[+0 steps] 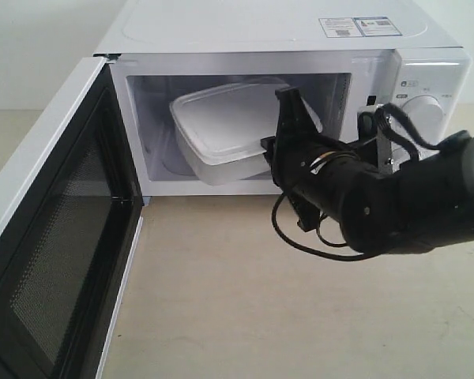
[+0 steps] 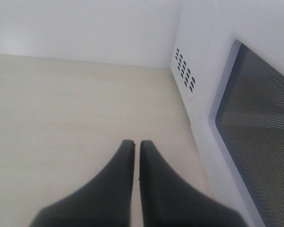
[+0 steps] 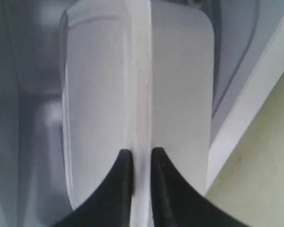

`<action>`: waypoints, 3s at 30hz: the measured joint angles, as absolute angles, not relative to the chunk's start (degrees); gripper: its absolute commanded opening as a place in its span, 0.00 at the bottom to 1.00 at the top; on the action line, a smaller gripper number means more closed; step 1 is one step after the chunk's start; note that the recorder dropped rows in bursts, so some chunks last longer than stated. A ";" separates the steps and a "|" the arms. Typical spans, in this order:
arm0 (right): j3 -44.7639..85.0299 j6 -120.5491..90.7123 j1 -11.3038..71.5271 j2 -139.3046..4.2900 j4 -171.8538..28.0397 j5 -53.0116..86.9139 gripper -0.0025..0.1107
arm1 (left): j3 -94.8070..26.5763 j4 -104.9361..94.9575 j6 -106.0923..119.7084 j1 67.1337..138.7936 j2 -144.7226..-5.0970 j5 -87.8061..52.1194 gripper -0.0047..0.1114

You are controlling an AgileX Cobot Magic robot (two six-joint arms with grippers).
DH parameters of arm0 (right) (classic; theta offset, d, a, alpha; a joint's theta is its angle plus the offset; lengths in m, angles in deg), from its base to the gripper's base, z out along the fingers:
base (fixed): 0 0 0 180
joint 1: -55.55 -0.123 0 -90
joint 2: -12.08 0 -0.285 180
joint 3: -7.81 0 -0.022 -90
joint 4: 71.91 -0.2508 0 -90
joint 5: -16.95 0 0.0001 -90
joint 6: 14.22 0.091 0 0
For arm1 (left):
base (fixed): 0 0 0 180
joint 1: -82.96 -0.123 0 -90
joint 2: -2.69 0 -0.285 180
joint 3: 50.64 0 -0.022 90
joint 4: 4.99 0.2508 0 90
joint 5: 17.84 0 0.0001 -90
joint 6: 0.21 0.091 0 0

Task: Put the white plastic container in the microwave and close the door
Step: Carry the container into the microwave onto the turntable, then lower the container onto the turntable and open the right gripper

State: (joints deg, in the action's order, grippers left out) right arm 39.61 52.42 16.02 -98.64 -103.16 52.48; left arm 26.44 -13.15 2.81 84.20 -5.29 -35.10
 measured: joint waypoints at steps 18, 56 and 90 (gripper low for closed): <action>28.91 41.71 14.90 -107.27 -115.37 56.55 0.02 | 26.44 -13.15 2.81 84.20 -5.29 -35.10 0.08; 24.05 30.88 14.90 -109.50 -115.42 54.23 0.20 | 26.44 -13.15 2.81 84.20 -5.29 -35.10 0.08; 24.05 -1.70 14.78 -106.42 -69.86 28.66 0.02 | 26.44 -13.15 2.81 84.20 -5.29 -35.10 0.08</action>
State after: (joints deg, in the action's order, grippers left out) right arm 24.05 -1.70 14.78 -106.42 -69.86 28.66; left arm 26.44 -13.15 2.81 84.20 -5.29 -35.10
